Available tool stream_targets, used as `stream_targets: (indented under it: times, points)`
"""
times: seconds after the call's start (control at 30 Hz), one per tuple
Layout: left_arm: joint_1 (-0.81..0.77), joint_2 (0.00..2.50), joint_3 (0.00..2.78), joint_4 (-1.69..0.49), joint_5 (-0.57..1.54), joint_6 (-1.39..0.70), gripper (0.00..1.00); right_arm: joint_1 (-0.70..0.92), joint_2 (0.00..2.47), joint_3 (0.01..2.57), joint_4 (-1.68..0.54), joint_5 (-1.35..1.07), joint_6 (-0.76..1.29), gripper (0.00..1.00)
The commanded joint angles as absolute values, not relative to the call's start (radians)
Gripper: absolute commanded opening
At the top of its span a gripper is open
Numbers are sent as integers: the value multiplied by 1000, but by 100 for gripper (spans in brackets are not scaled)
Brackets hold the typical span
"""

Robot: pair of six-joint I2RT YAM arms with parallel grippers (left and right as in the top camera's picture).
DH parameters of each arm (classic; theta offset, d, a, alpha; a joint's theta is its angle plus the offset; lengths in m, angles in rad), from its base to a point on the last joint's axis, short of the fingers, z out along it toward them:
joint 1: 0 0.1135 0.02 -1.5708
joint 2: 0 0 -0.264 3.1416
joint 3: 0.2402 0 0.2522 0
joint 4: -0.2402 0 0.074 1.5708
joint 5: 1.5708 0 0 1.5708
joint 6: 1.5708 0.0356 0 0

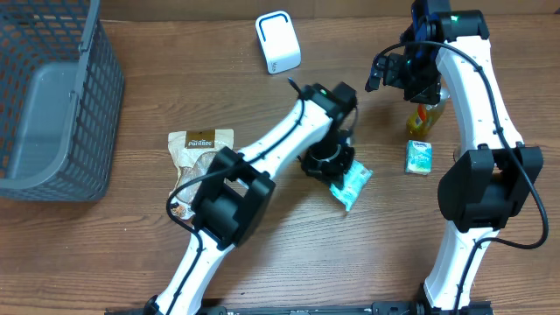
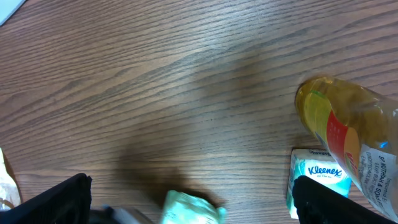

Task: Scan the item barcode
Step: 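Move the Kleenex pack right and lower it toward the tissue box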

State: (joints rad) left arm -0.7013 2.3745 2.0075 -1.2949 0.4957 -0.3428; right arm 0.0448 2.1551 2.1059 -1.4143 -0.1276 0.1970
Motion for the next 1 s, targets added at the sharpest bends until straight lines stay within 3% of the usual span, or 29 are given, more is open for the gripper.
stream_targets:
  times: [0.0, 0.43, 0.5, 0.6, 0.73, 0.97]
  points:
    - [-768, 2383, 2005, -1256, 516, -375, 5, 44, 2137, 2131, -1411, -133, 189, 100]
    - [-831, 2383, 2005, -1192, 484, -397, 16, 44, 2137, 2131, -1411, -133, 189, 100]
    - [-832, 2383, 2005, -1191, 484, -397, 26, 44, 2137, 2131, -1410, -133, 189, 100]
    - [-832, 2383, 2005, -1188, 484, -397, 30, 44, 2137, 2131, -1411, -133, 189, 100]
    - [-832, 2383, 2005, -1188, 469, -392, 51, 44, 2137, 2131, -1411, -133, 189, 100]
    - [-831, 2383, 2005, -1204, 264, -374, 42, 44, 2137, 2131, -1411, -133, 189, 100]
